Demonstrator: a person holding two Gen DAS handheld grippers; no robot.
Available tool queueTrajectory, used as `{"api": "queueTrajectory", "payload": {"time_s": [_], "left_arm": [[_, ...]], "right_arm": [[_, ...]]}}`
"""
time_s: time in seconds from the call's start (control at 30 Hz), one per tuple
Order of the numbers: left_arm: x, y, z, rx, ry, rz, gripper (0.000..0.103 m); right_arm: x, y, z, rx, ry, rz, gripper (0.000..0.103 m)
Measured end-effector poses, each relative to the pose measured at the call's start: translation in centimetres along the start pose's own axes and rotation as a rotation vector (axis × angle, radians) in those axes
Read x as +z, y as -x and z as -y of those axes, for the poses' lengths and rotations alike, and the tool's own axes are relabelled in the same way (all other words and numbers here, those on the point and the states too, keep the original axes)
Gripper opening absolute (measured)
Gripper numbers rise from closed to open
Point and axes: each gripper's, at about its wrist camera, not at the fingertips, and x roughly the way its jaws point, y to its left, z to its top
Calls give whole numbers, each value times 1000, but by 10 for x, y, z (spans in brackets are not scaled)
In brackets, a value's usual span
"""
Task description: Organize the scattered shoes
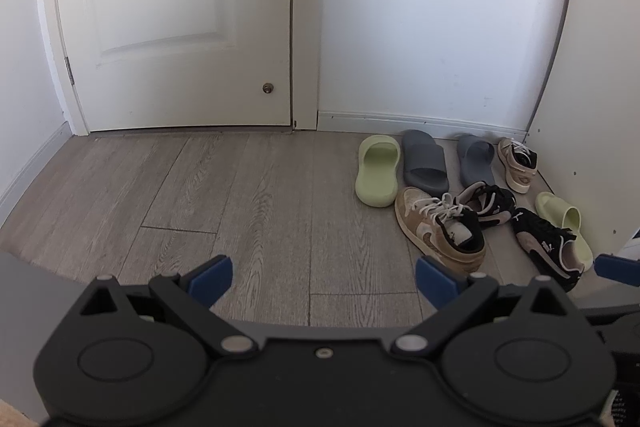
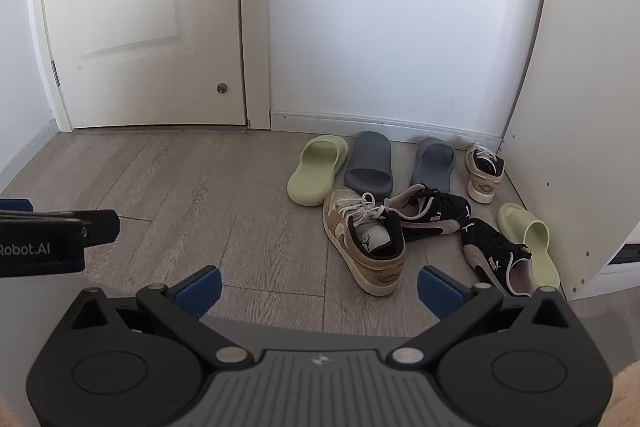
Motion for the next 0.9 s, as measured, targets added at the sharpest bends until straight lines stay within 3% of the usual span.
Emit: {"api": "queueTrajectory", "payload": {"time_s": [0.6, 0.77, 0.9], "left_arm": [[9, -14, 3, -4, 13, 16, 99], [33, -19, 15, -42, 26, 50, 96], [50, -10, 28, -118, 78, 108, 96]], "right_arm": [[8, -18, 5, -4, 0, 14, 103], [27, -23, 17, 12, -62, 53, 103], [44, -15, 30, 3, -111, 110, 103]]}}
